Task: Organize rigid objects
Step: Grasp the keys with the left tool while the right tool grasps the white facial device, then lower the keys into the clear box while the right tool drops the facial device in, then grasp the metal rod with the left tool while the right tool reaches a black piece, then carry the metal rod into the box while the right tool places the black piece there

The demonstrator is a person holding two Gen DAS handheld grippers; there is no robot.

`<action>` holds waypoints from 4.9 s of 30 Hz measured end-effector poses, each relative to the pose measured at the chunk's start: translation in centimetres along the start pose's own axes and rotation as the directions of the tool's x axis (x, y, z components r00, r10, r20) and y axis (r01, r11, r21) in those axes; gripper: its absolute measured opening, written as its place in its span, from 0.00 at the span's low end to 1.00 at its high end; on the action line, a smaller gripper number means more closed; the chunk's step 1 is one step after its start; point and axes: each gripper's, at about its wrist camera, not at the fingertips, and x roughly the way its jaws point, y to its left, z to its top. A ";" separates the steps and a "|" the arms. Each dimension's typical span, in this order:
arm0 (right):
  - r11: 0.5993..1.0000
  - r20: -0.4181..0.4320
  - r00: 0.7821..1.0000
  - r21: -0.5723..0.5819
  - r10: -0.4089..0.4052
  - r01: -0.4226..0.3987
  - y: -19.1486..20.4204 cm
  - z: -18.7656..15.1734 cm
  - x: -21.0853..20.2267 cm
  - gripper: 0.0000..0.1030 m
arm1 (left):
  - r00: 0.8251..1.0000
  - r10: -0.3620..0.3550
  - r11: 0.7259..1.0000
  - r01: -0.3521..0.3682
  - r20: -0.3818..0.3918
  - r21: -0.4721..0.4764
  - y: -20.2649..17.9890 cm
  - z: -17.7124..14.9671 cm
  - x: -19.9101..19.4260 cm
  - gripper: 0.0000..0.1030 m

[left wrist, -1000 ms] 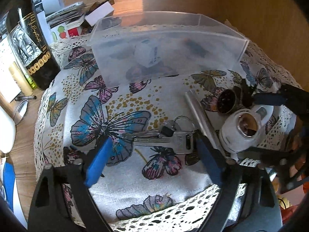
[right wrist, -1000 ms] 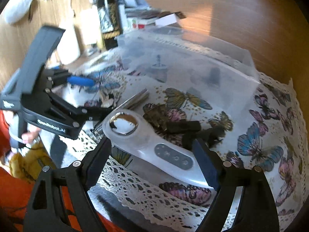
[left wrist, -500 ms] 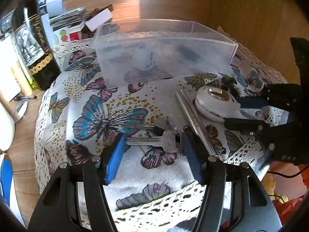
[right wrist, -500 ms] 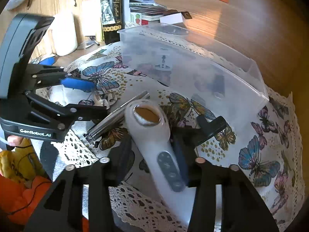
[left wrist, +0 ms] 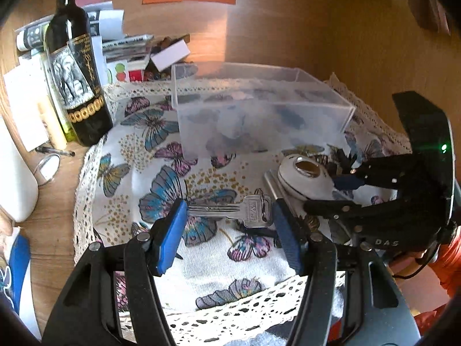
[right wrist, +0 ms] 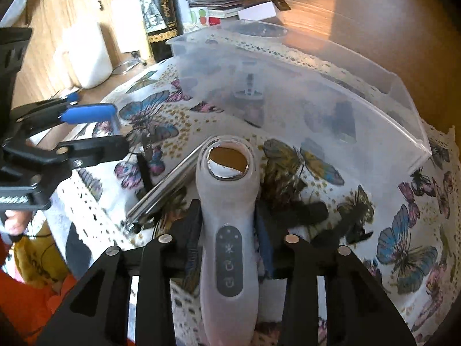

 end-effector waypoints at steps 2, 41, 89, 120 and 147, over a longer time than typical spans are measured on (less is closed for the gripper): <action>1.000 0.014 1.000 0.004 -0.007 0.007 0.0 0.0 -0.2 0.32 | 1.000 0.002 1.000 -0.002 0.019 -0.002 0.1 0.5 -0.3 0.59; 0.973 0.367 0.908 0.180 -0.203 0.144 -8.1 9.7 -7.4 0.32 | 0.989 0.035 0.999 -0.030 0.143 -0.041 1.7 11.8 2.3 0.59; 0.978 0.273 0.941 0.116 -0.198 0.172 -5.5 5.9 -7.5 0.63 | 0.994 0.022 1.000 -0.023 0.108 0.009 -1.1 7.6 0.7 0.85; 0.950 0.064 0.990 0.295 -0.129 0.105 -8.1 -2.2 -2.9 0.29 | 0.990 -0.053 0.996 0.061 -0.130 0.059 -5.0 -1.4 4.4 0.15; 0.957 0.212 0.962 0.269 -0.172 0.112 -6.6 -0.3 -6.8 0.12 | 0.993 -0.014 1.000 0.013 0.119 0.008 -2.0 5.4 -0.4 0.14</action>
